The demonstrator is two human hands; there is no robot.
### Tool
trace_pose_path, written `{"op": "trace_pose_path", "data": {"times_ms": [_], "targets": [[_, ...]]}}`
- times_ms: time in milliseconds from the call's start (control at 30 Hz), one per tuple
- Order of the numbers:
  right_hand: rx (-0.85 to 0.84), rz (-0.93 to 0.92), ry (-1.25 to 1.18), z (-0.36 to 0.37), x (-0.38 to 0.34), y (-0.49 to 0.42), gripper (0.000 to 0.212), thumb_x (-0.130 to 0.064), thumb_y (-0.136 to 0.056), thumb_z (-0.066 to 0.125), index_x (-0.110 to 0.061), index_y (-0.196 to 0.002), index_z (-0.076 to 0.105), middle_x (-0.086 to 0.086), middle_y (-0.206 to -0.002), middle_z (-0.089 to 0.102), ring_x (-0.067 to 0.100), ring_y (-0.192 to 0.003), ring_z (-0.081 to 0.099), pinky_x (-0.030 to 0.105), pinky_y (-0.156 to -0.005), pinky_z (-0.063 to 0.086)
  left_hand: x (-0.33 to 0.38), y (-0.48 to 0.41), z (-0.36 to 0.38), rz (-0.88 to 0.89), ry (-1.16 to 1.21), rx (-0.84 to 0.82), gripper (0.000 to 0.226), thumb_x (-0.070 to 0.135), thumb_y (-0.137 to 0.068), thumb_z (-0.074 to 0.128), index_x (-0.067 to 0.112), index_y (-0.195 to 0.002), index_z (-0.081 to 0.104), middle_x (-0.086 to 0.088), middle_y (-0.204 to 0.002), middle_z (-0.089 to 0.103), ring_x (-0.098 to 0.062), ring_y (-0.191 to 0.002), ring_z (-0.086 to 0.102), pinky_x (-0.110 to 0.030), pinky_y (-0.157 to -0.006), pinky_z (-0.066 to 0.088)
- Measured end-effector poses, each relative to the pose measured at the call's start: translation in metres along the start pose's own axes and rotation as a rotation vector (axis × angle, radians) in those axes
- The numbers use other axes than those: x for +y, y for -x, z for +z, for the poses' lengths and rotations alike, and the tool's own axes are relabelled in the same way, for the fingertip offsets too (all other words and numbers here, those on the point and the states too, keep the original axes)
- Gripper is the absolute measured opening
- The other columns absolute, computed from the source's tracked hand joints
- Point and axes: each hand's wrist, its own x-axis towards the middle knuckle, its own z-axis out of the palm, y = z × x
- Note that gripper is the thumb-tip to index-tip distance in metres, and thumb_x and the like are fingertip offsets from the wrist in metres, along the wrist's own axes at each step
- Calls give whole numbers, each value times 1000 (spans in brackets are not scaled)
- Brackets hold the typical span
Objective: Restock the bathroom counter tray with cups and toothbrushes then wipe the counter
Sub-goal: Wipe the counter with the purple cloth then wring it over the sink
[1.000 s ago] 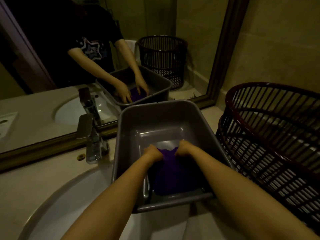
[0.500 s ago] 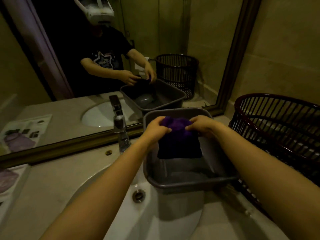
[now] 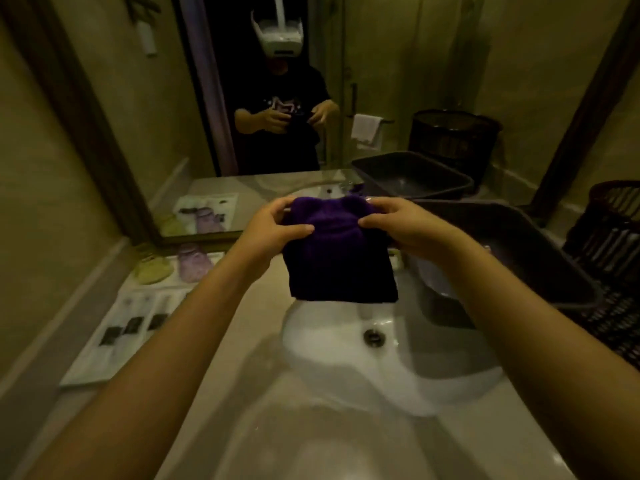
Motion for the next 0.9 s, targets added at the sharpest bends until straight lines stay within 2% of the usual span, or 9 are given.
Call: {"op": "trace_pose_path", "data": {"times_ms": [67, 233, 333, 433, 533, 633, 700, 800, 900], "targets": [[-75, 25, -61, 45, 10, 5, 17, -11, -91, 52, -21, -103, 59, 4, -103, 63, 19, -96, 63, 26, -74, 55, -15, 31, -32, -46, -24, 37, 39, 1, -78, 66, 22, -109, 55, -1, -106, 63, -19, -96, 63, -28, -72, 56], [-142, 149, -152, 139, 40, 14, 15, -8, -89, 52, -17, -100, 59, 7, -100, 62, 21, -95, 62, 32, -78, 52, -55, 96, -90, -203, -47, 105, 38, 0, -76, 68, 27, -100, 57, 0, -100, 63, -21, -94, 63, -27, -66, 55], [-193, 268, -133, 179, 56, 20, 20, -7, -88, 53, -12, -107, 57, 8, -101, 61, 23, -97, 61, 34, -79, 53, -79, 123, -111, -327, -53, 124, 42, 0, -76, 68, 21, -110, 56, 0, -98, 63, -17, -87, 63, -26, -63, 53], [-196, 342, -80, 201, 70, 22, 14, -6, -87, 53, -15, -97, 58, 9, -101, 61, 24, -97, 60, 34, -79, 53, -101, 135, -119, -400, -67, 134, 43, 0, -76, 68, 17, -113, 55, 0, -95, 62, -15, -84, 62, -27, -64, 52], [-142, 380, 56, 221, 88, 21, 17, -5, -86, 50, -10, -101, 56, 14, -105, 60, 22, -90, 59, 32, -74, 51, -130, 136, -116, -438, -133, 177, 45, -1, -76, 67, 12, -118, 54, -9, -105, 61, -20, -91, 59, -31, -71, 52], [5, 293, 499, 244, 116, 19, 37, -15, -89, 50, -5, -125, 46, 19, -125, 50, 32, -110, 51, 39, -89, 46, -166, 138, -115, -404, -326, 288, 41, 3, -82, 62, 10, -122, 54, -15, -118, 59, -20, -96, 55, -35, -85, 49], [96, 90, 793, 261, 134, 21, 51, -28, -91, 50, -10, -136, 36, 17, -138, 40, 33, -124, 39, 43, -102, 36, -189, 146, -122, -322, -475, 410, 37, 9, -87, 56, 14, -124, 53, -10, -124, 55, -19, -104, 53, -34, -90, 47], [-74, -201, 917, 285, 155, 19, 58, -42, -94, 42, -18, -144, 27, 7, -154, 26, 27, -141, 22, 43, -116, 15, -218, 167, -145, -226, -700, 557, 33, 15, -93, 44, 17, -124, 55, -8, -130, 55, -23, -119, 49, -36, -99, 42], [-186, -221, 961, 303, 173, 14, 56, -47, -97, 26, -23, -148, 18, 0, -159, 15, 20, -146, 7, 41, -118, 0, -242, 185, -171, -215, -994, 432, 40, 22, -94, 41, 14, -133, 47, -11, -142, 47, -26, -131, 40, -42, -110, 32]]}}
